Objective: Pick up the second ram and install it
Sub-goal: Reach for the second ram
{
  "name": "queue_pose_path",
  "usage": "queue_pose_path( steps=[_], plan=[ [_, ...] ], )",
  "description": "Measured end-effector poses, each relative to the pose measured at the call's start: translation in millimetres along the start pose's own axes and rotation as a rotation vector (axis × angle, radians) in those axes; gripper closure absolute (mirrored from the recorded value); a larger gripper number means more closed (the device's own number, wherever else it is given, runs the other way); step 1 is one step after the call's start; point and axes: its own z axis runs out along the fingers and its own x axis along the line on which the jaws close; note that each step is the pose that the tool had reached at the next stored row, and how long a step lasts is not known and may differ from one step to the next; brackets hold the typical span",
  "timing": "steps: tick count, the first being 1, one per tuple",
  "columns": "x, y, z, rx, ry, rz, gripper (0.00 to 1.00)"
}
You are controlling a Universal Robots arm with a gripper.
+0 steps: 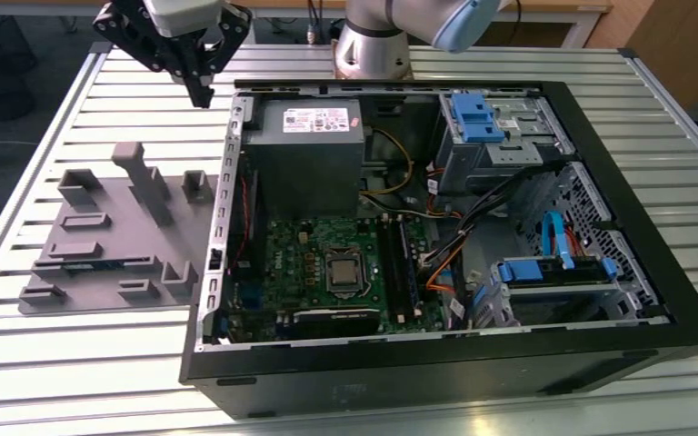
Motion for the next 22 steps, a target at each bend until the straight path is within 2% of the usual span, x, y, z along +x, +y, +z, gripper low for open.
queue_pose_path(
  steps=[22],
  plan=[
    [6.3, -0.5, 0.1, 0.0000, 0.0000, 0.000, 0.89]
  ],
)
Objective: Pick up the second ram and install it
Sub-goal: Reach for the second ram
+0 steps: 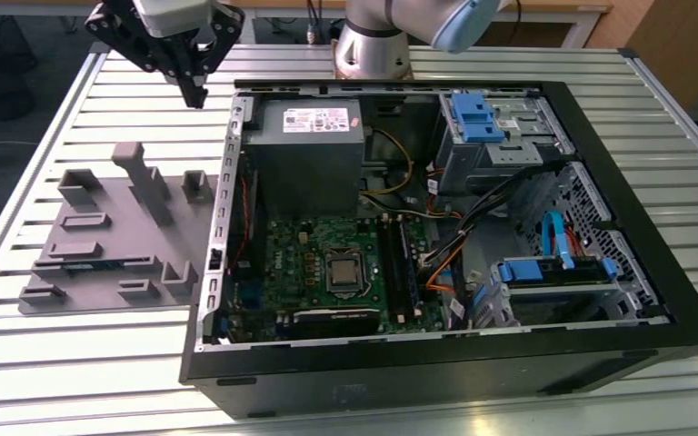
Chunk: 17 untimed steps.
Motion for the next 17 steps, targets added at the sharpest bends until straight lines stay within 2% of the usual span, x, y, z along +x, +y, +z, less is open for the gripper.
queue_pose_path(
  steps=[17],
  plan=[
    [4.7, -0.4, 0.1, 0.0000, 0.0000, 0.000, 0.89]
  ],
)
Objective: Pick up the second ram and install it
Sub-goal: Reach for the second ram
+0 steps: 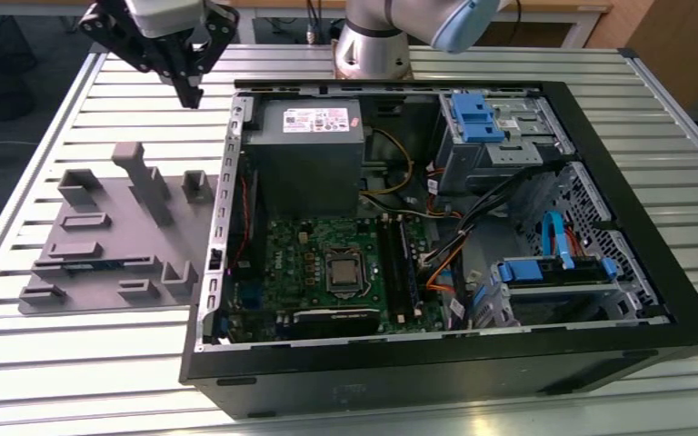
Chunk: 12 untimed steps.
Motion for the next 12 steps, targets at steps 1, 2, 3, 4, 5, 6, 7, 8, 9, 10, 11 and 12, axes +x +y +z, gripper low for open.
queue_pose_path(
  steps=[1, 2, 3, 4, 5, 6, 7, 8, 9, 10, 11, 12],
  plan=[
    [0.3, 0.0, 0.0, 0.0000, 0.0000, 0.000, 0.89],
    [0.6, 0.0, 0.0, 0.0001, 0.0001, 0.000, 0.89],
    [0.9, -0.1, 0.0, 0.0001, 0.0000, 0.000, 0.89],
    [1.2, -0.3, 0.0, 0.0001, 0.0000, 0.000, 0.89],
    [1.5, -0.5, 0.0, 0.0001, 0.0001, 0.000, 0.89],
    [1.7, -0.8, 0.0, 0.0001, 0.0000, 0.000, 0.89],
    [2.0, -1.2, 0.0, 0.0001, 0.0001, 0.000, 0.89],
    [2.3, -1.7, 0.0, 0.0001, 0.0001, 0.000, 0.89],
    [2.5, -2.2, 0.0, 0.0000, 0.0001, 0.000, 0.89],
    [2.9, -2.7, 0.0, 0.0001, 0.0001, 0.000, 0.89],
    [3.3, -3.2, 0.0, 0.0001, 0.0001, 0.000, 0.89],
    [3.6, -3.5, 0.0, 0.0000, 0.0000, 0.000, 0.89]
  ],
)
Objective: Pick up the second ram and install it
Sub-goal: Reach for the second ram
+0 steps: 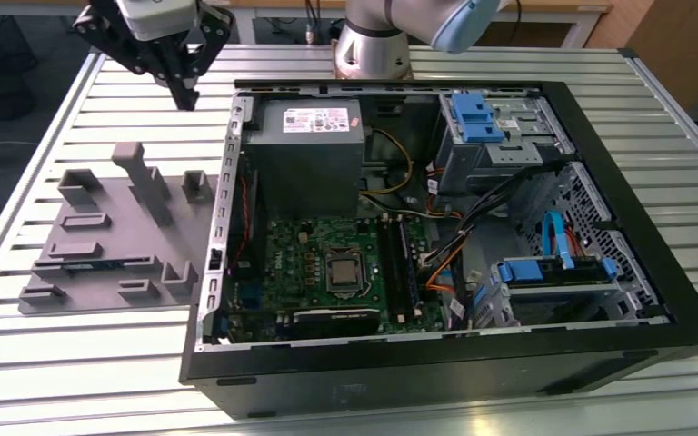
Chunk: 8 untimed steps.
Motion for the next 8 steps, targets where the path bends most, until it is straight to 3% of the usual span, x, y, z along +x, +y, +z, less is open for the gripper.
queue_pose_path(
  steps=[8],
  plan=[
    [3.0, -0.3, 0.0, 0.0000, 0.0000, 0.000, 0.89]
  ],
)
